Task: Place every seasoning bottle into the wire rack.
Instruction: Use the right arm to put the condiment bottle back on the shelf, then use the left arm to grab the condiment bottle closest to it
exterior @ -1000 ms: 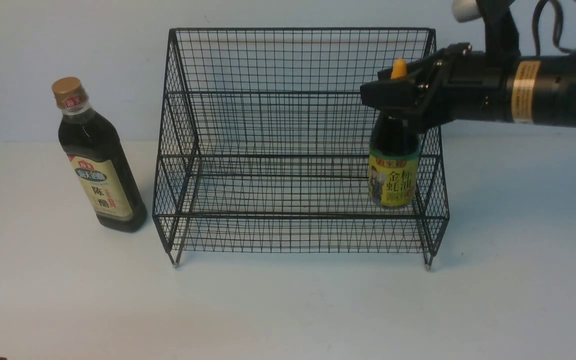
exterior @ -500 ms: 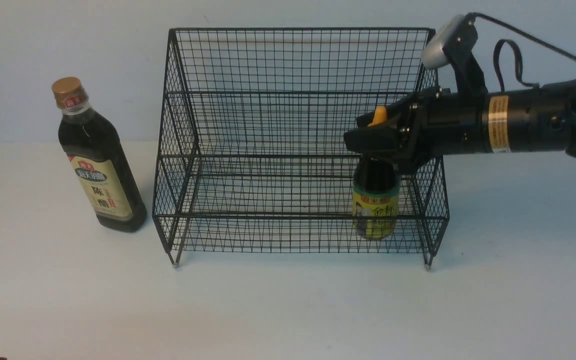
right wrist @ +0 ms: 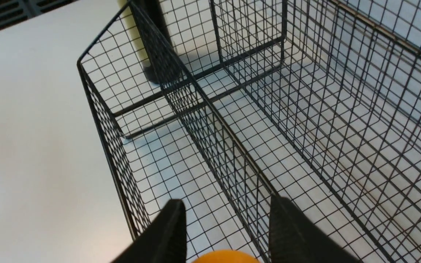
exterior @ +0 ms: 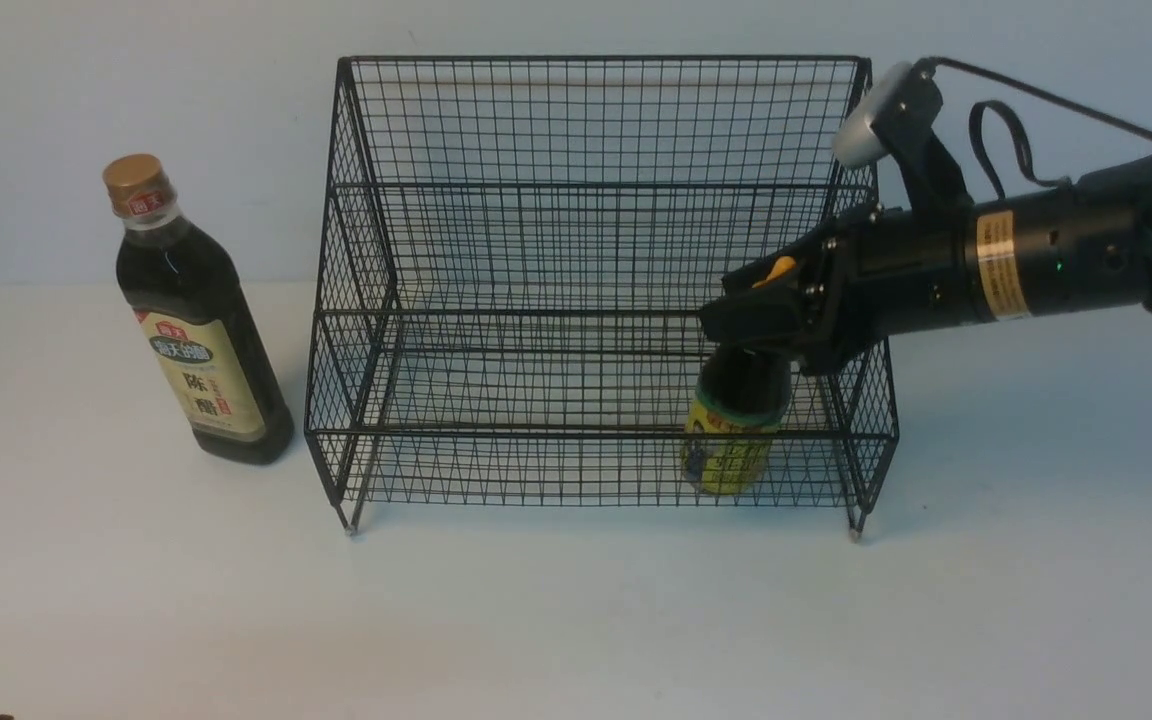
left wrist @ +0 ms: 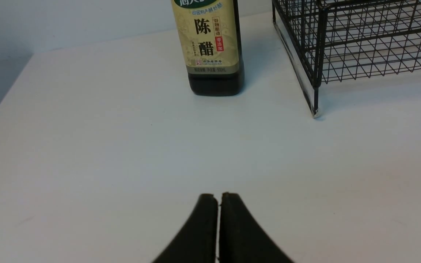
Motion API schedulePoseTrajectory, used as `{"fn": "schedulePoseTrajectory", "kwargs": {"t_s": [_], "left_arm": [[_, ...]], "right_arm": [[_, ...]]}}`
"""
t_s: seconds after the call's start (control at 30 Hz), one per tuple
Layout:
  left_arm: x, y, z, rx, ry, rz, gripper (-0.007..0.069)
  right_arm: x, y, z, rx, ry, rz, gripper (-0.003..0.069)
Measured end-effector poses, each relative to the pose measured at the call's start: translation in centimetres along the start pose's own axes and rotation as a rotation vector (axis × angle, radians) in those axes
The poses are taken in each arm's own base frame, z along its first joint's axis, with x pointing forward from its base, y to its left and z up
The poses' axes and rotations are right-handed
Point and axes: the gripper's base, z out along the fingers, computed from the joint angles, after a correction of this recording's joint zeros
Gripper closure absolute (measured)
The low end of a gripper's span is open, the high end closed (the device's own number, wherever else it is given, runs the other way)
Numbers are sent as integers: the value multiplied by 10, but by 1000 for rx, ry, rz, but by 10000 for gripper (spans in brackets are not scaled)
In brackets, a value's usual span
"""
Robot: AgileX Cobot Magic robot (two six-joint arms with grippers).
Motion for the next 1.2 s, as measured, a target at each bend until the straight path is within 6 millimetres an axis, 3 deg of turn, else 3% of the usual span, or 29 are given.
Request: {"fn": "schedulePoseTrajectory", "kwargs": {"t_s": [0.23, 0.43, 0.63, 0.97, 1.13, 1.2], "left_arm": [[0, 0, 0, 0, 0, 0, 629], [0, 0, 0, 0, 0, 0, 629], [0, 0, 0, 0, 0, 0, 629], [0, 0, 0, 0, 0, 0, 629], [0, 0, 0, 0, 0, 0, 629], [0, 0, 0, 0, 0, 0, 629]], "right_arm": [[0, 0, 0, -5, -1, 19, 361], [-1, 3, 0, -40, -6, 48, 230], [-3, 4, -2, -39, -9, 57, 193], [-47, 21, -44, 130, -112, -35, 187], [-82, 41, -91, 291, -251, 57, 230], [-94, 50, -115, 351, -326, 111, 295]]}}
